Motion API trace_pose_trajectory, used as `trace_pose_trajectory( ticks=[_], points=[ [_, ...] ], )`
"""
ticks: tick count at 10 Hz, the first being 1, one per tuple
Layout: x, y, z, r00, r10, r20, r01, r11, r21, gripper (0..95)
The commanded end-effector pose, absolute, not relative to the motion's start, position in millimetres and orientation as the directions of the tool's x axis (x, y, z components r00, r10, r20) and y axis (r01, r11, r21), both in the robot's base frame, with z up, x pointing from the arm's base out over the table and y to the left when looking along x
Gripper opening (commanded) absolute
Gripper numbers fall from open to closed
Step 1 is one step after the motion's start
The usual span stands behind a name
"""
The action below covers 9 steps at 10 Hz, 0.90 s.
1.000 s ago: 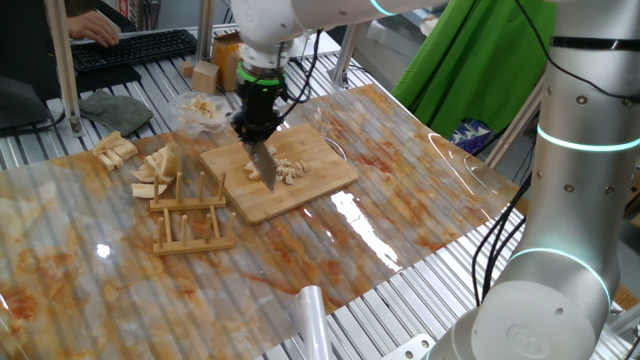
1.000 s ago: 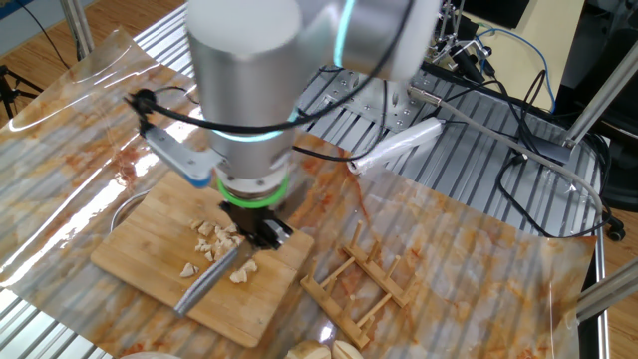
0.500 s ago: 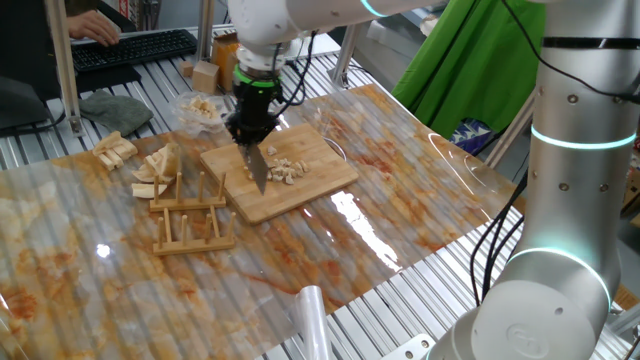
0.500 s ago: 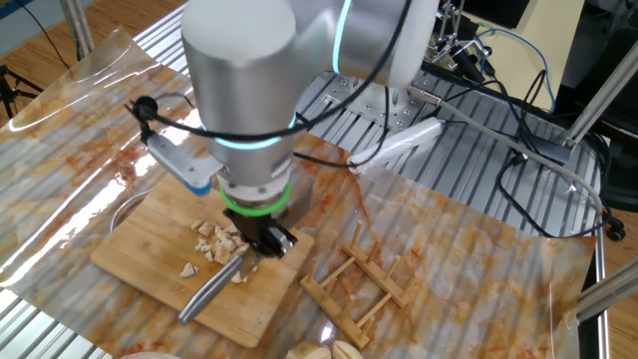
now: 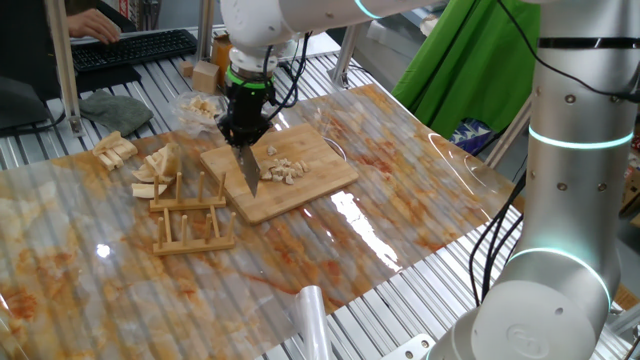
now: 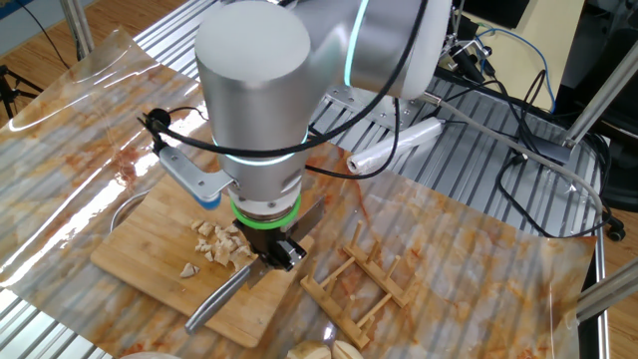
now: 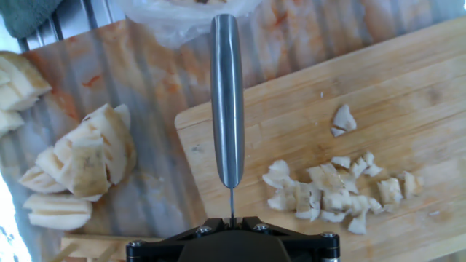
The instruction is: Slice the lotus root
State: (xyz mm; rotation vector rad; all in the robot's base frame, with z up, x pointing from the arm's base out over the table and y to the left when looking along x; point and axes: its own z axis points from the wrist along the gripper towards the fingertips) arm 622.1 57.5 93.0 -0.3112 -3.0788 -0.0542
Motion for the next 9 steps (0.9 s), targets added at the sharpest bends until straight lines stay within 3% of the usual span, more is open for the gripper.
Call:
trace_pose_trajectory(
  ticks=[1,4,9],
  points=[
    [621.5,57.4,93.1,-0.986,0.166,0.032,0.166,0.986,0.001,0.0],
    [621.5,57.4,93.1,-0.997,0.071,0.032,0.071,0.997,0.010,0.0],
    [621.5,57.4,93.1,-0.997,0.057,0.045,0.058,0.998,0.008,0.0]
  ],
)
